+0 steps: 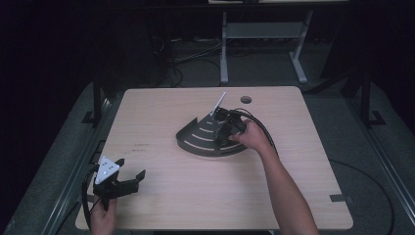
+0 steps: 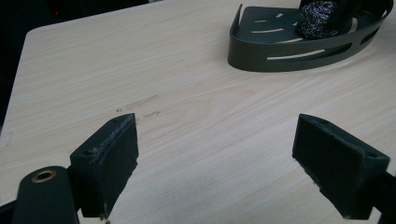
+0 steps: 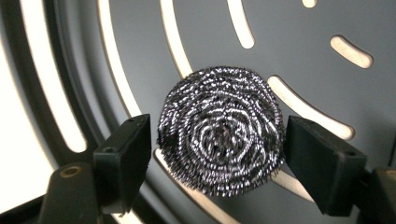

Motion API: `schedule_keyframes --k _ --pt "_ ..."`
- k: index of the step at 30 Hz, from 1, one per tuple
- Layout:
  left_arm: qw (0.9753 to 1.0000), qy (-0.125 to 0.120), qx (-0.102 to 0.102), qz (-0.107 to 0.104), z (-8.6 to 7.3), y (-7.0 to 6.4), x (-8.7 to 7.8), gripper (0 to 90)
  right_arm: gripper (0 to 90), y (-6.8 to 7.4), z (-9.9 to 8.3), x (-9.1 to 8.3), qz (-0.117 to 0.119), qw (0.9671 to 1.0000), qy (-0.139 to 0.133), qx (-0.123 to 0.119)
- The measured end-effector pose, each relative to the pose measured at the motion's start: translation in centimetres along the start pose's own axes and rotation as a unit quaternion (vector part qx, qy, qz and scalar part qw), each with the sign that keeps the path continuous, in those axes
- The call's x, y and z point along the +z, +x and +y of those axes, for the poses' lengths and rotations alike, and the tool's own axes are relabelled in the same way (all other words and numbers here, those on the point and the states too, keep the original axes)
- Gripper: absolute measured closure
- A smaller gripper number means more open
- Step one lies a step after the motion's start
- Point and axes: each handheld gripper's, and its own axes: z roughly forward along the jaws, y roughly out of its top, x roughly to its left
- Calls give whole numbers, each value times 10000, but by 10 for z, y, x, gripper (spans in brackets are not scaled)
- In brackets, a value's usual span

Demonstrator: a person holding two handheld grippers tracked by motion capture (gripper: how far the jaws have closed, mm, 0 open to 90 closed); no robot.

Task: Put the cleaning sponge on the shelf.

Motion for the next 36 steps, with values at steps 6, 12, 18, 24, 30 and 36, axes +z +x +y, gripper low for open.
schedule_keyframes --k 6,12,18,24,30,36 --pt "10000 -6 -4 -4 0 0 0 138 193 3 -2 -9 26 9999 -138 -3" --pt "10000 20 12 -8 -1 -1 0 138 190 8 -4 -23 67 9994 -324 -60" --pt "10000 0 24 -10 0 -1 0 138 189 12 -8 -33 66 9992 -373 -127" --pt "10000 20 43 -15 0 -2 0 138 193 16 -17 -40 38 9989 -438 -182" --pt "10000 -2 37 -26 0 -3 1 138 193 17 -29 -43 81 9987 -489 -123" --pt "10000 26 80 -31 0 -5 1 138 190 17 -39 -47 104 9985 -532 -113"
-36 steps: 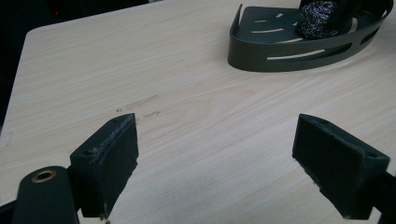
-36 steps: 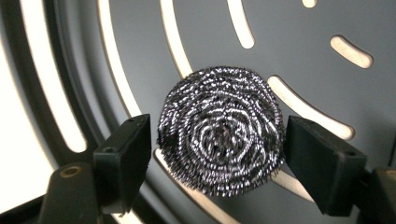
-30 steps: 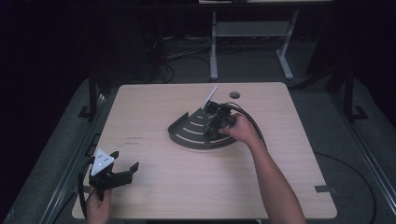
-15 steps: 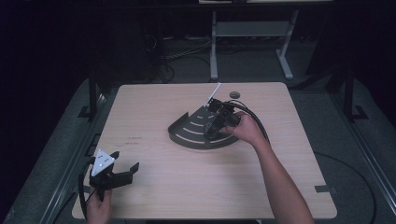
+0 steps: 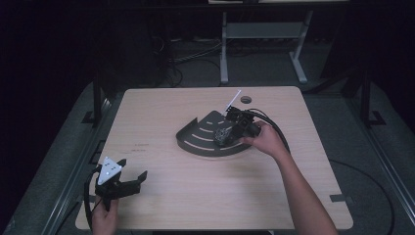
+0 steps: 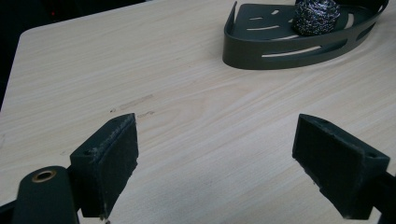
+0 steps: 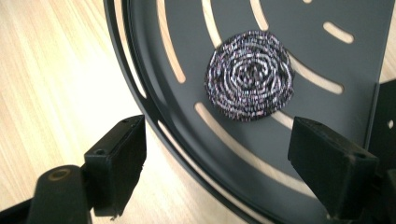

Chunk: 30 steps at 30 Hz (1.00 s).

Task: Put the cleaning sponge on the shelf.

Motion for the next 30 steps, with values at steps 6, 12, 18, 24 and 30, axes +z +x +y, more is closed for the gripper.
schedule_keyframes --k 6,12,18,24,30 --pt "10000 -4 -3 24 0 1 0 138 188 3 -11 -8 -31 10000 -49 -3" --pt "10000 14 20 22 0 0 0 138 186 4 -24 -16 -62 9999 -124 32" --pt "10000 23 36 27 0 0 0 138 187 3 -36 -20 -84 9998 -129 93" --pt "10000 25 37 23 0 0 0 138 187 1 -46 -24 -103 9997 -146 141" --pt "10000 19 37 24 0 0 0 138 187 3 -55 -25 -125 9997 -131 133"
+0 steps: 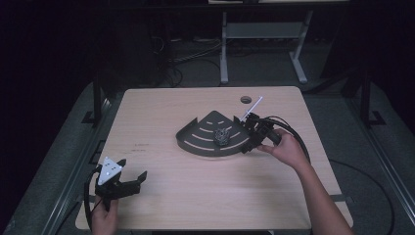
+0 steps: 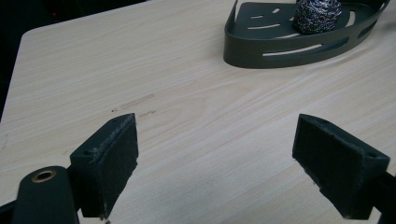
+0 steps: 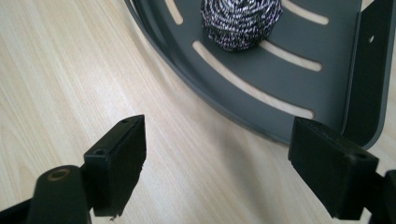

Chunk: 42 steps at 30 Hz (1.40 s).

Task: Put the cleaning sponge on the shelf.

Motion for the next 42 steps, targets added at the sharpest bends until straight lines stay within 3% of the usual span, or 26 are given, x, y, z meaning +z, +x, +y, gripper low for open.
schedule_keyframes --k 5,42 --pt "10000 -8 -11 13 0 1 -1 138 187 1 -5 0 -41 9999 102 12" --pt "10000 -9 19 12 1 -2 -1 138 188 2 -46 -3 -19 9998 13 190"
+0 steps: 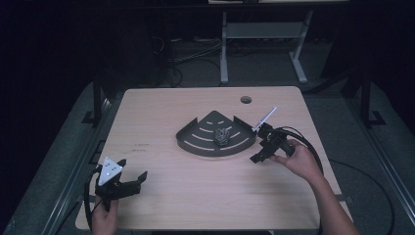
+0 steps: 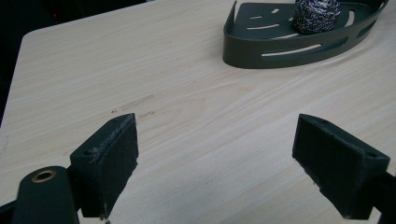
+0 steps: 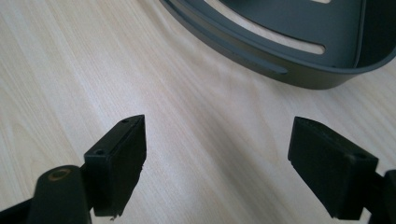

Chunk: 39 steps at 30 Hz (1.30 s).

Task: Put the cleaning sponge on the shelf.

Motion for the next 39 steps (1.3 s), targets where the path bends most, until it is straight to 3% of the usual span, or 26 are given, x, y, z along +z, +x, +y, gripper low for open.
schedule_keyframes --k 39 --pt "10000 0 26 -5 1 -1 0 138 187 9 -55 1 -23 9998 -132 157"
